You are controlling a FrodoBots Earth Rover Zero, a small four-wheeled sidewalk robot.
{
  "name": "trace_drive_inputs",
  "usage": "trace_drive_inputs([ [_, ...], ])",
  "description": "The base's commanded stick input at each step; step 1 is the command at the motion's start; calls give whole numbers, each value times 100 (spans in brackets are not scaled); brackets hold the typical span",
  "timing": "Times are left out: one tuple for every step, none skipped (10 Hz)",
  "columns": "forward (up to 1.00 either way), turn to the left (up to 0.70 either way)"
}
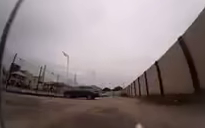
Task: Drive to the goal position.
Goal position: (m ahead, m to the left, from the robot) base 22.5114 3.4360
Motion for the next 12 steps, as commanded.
trace_drive_inputs([
  [98, 4],
  [98, 4],
  [98, 4],
  [98, 4],
  [98, 4],
  [98, 4],
  [98, 2],
  [98, -29],
  [98, -28],
  [98, -29],
  [98, -20],
  [98, 4],
])
